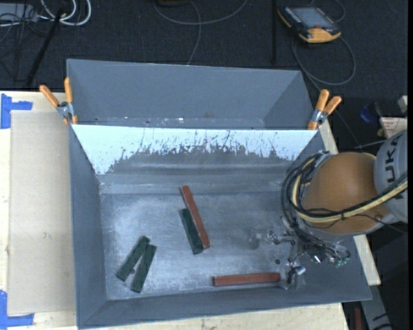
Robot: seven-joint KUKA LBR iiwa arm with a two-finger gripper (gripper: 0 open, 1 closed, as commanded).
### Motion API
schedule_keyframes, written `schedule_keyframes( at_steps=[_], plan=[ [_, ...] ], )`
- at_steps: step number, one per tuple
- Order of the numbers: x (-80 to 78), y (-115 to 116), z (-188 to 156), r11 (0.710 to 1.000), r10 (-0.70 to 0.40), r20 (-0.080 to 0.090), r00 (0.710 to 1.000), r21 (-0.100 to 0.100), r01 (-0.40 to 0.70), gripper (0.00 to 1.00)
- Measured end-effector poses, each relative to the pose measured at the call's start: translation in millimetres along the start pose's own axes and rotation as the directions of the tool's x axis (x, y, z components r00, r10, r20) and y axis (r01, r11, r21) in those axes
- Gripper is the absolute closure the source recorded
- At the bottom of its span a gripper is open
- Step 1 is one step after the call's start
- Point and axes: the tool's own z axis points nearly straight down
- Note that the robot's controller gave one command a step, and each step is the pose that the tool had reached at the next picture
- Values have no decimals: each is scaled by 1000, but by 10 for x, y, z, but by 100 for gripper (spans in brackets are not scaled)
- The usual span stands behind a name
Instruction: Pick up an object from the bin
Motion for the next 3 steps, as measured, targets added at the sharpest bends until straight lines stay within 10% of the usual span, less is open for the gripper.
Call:
schedule_keyframes(
  at_steps=[2,3],
  plan=[
    [-277,514,129,1000,23,10,1000,7,-23,0],
    [-246,540,151,1000,21,-1,1000,0,-21,100]
  ],
)
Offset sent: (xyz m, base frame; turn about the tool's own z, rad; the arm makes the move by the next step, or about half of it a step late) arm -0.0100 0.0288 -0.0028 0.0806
